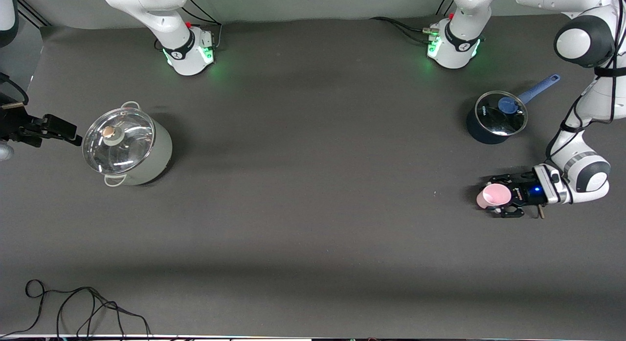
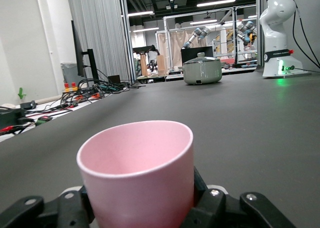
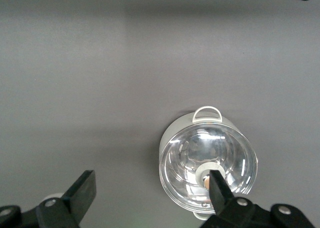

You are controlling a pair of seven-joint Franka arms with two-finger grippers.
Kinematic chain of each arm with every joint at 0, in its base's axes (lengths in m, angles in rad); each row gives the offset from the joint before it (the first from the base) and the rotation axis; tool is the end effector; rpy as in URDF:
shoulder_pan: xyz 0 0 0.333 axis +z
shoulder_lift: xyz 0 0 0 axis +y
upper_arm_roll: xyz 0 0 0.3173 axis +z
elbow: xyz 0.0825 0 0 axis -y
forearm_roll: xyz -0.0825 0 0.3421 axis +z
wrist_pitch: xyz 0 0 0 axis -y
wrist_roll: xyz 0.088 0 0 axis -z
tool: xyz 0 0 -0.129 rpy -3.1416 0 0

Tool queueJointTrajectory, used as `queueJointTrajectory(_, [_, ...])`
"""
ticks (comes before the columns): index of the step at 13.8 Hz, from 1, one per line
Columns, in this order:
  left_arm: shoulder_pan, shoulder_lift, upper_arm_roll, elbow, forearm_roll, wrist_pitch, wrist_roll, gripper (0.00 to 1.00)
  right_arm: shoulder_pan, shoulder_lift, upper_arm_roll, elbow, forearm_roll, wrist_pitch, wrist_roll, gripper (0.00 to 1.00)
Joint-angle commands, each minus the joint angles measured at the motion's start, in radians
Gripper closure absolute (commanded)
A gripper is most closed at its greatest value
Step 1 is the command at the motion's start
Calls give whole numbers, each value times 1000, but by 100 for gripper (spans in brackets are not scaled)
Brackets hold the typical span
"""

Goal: Transfer pink cup from left to right arm
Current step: 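Lift the pink cup with the left gripper and carry it toward the table middle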

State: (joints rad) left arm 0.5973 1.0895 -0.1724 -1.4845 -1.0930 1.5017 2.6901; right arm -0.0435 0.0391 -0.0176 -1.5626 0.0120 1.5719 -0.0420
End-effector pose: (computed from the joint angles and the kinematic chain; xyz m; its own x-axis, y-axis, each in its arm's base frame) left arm 0.5695 0.1410 0.0876 -0.1224 -0.0636 0.9904 -0.9893 -0.0721 -0.1269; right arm 0.5226 -0.0302 0.5872 0.9994 -0.0191 -0.0293 -0.0195 -0.9997 -0.0125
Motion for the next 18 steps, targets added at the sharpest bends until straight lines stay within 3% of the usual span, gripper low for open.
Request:
queueJointTrajectory(1, [-16, 7, -44, 21, -15, 17, -3, 100, 4, -1, -4, 15, 6, 2, 17, 0])
queueJointTrajectory(4, [-17, 6, -151, 20, -42, 116, -35, 100, 1, 2, -4, 24, 13, 2, 10, 0])
queueJointTrajectory(9, [-134, 0, -315, 24, -221, 395, -111, 100, 2, 4, -5, 26, 16, -3, 22, 0])
queueJointTrajectory(14, [-169, 0, -553, 73, -232, 777, -260, 100, 4, 4, -4, 29, 16, -4, 22, 0])
queueJointTrajectory(18, [-234, -10, -640, 115, -232, 989, -361, 100, 2, 2, -4, 27, 16, -4, 21, 0])
